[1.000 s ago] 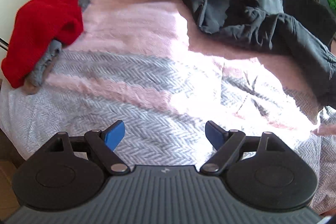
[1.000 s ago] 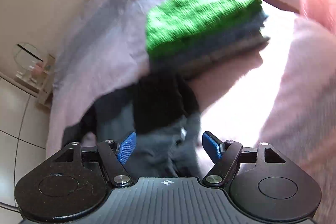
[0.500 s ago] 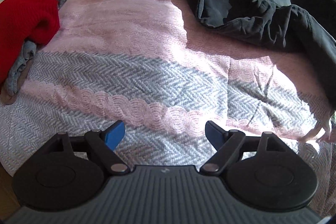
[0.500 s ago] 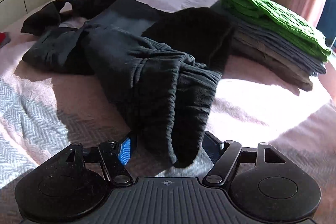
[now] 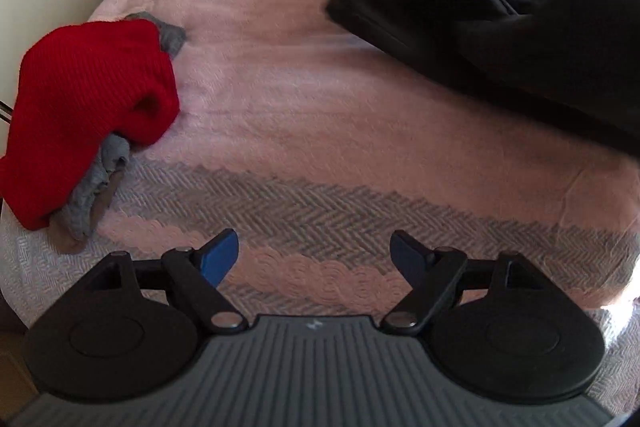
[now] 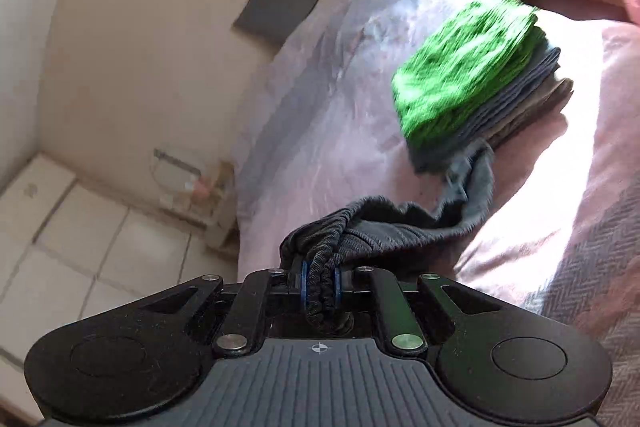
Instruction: Fold clothes
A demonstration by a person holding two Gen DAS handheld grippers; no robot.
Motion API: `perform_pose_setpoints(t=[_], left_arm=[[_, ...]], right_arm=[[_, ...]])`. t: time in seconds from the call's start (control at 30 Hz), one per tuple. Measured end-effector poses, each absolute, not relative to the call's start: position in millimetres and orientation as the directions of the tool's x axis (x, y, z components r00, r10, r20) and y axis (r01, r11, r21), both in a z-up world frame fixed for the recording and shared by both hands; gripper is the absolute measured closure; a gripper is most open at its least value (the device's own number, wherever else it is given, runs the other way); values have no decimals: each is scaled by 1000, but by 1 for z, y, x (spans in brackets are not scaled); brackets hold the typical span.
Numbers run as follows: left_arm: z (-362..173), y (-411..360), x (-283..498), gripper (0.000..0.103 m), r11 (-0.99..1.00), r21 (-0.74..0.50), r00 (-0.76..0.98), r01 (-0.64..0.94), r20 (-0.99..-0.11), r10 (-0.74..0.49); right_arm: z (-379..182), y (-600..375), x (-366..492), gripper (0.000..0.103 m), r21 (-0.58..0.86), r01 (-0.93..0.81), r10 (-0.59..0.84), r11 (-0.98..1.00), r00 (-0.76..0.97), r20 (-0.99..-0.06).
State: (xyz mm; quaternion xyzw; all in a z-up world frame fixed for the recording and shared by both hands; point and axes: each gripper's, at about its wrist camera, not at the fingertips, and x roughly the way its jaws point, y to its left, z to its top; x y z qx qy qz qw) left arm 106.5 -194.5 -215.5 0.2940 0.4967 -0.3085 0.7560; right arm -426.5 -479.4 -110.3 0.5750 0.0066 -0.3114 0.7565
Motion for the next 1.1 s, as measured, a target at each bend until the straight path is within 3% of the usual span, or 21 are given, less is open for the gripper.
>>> perform_pose_setpoints(t=[0.07,0.1,0.13,0.2,0.3,0.5,0.67,0.83,0.87,0.9,0.97,1.1], left_arm=[[-214,-198,108,23,643,119,307,757,-933,-188],[-216,-201,107,23,649,105,298,753,-934,-195],[-219,-205,106,23,653,87,285,752,-937,-203],[-226,-215,101,23,659,37,246,751,-942,-227],[-239,-235,93,23,658,-53,179,751,-943,-280],[-273,-288,109,23,703,-184,118,687,-926,-357],[-305,-318,139,23,765,-358,41,535,-894,-447],[-334,-337,161,26,807,-428,15,407,-880,-474],[-336,-338,164,33,809,-438,16,391,-876,-481],[-337,-341,166,51,806,-445,15,390,-873,-488],[-335,-345,167,73,791,-449,11,417,-867,-498],[-326,-344,168,91,769,-456,16,448,-855,-518]], right_arm=[[-104,-495,-468,91,853,522,-577,-1,696,-427],[-109,-503,-485,85,821,566,-612,-76,623,-487],[-119,-509,-500,61,775,614,-634,-145,544,-550],[-146,-515,-525,38,661,699,-632,-272,388,-671],[-192,-498,-538,38,571,730,-563,-377,309,-767],[-254,-439,-548,38,574,645,-503,-504,321,-802],[-260,-427,-564,38,608,610,-543,-508,322,-776],[-261,-437,-571,38,682,576,-604,-451,366,-708],[-264,-440,-570,38,695,568,-611,-441,377,-696],[-266,-444,-568,38,709,559,-617,-431,390,-683],[-272,-451,-565,38,735,540,-626,-410,420,-657],[-285,-461,-554,38,777,492,-633,-393,468,-617]])
